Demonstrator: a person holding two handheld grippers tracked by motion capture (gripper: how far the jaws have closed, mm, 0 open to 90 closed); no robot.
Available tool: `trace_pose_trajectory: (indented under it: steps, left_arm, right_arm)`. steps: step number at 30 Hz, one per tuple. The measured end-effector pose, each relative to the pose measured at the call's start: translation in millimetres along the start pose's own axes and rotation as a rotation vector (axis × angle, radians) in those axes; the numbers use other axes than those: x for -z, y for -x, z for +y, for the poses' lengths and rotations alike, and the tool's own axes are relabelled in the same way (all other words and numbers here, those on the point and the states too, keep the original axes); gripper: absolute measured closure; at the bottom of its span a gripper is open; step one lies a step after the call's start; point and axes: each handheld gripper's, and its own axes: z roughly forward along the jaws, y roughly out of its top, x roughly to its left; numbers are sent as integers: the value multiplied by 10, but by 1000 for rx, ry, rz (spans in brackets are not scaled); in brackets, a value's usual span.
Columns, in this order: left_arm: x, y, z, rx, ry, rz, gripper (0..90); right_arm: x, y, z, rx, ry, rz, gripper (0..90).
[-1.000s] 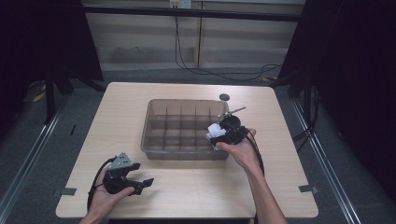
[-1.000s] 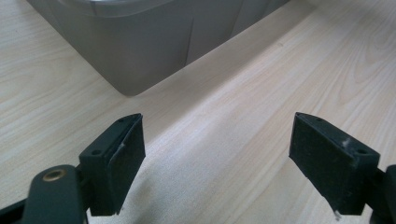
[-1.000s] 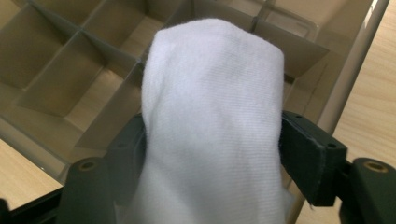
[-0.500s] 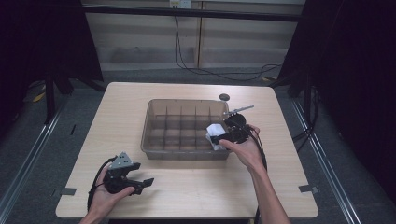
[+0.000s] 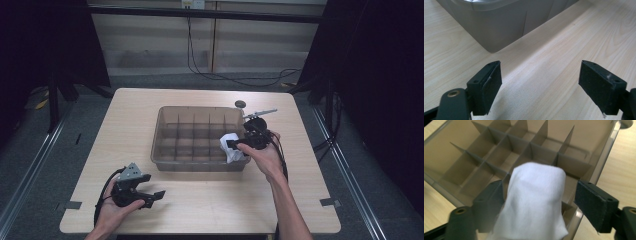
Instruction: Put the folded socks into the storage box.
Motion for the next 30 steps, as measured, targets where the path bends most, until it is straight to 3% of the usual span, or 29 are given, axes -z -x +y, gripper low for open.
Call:
trace_pose_trajectory:
  steps: [3,5,11,15,18,21,30]
  left_arm:
    - [-13,6,1,-3,-4,-5,184]
    - [-15,9,1,-9,-9,-8,185]
    - [-14,18,-5,-11,-8,-17,192]
    - [-14,16,-5,-15,-10,-16,193]
    - [-14,20,-7,-12,-7,-19,194]
    - [-14,21,-7,-12,-7,-19,194]
    - [-20,26,-2,-18,-11,-16,195]
  right_arm:
    - [19,-34,48,15,30,35,332]
    - [-2,-70,74,30,26,25,347]
    - [-224,-89,60,59,-59,-28,329]
    - [-312,-50,13,47,-95,-64,440]
    - [-294,-57,5,76,-118,-84,543]
    - [-261,-70,-17,90,-145,-103,583]
    - [-281,-9,-131,68,-195,-78,614]
